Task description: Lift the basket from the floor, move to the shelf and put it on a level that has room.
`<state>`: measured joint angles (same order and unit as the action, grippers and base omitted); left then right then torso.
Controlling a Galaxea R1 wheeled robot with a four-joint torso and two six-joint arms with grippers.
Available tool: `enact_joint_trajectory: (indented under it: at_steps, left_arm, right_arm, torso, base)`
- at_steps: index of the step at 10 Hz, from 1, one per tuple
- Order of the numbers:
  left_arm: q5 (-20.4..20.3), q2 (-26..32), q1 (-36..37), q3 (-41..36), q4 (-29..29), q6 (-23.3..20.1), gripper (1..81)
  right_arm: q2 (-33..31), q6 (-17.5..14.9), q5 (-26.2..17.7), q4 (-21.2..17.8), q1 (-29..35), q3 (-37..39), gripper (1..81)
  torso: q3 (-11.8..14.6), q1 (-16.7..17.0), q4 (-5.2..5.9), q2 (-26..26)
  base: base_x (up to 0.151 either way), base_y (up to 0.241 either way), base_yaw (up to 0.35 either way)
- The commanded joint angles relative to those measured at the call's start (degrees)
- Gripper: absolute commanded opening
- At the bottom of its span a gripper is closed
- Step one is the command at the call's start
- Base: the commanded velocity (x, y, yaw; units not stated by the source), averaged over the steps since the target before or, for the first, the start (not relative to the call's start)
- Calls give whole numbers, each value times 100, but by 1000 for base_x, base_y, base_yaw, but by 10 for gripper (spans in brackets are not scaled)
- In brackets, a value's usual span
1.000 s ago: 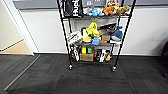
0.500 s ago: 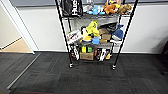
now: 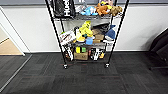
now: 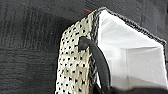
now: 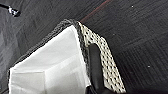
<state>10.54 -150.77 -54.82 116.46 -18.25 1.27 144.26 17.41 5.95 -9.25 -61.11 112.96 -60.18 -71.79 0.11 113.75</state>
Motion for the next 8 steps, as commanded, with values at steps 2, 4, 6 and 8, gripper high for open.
enact_joint_trajectory:
  at_steps: [2,4,6,8]
  left_arm:
    - [378,223,468,-97,-12,-21,10]
    - [369,433,450,-307,-29,-21,10]
    - [290,671,441,-439,-91,-4,10]
    - [281,802,546,-517,-100,49,10]
  right_arm:
    - [-273,43,-270,-103,393,-108,10]
    - [-273,35,-278,-59,358,-100,10]
    - [-281,35,-314,-50,471,-108,10]
    - [-282,35,-462,-67,823,-301,10]
  torso:
    - [252,452,-82,-706]
    - [460,660,-115,-1034]
    - [683,905,-115,-1412]
    - [899,1156,-115,-1799]
  base:
    - [0,0,0]
    - [0,0,0]
    - [0,0,0]
    - [0,0,0]
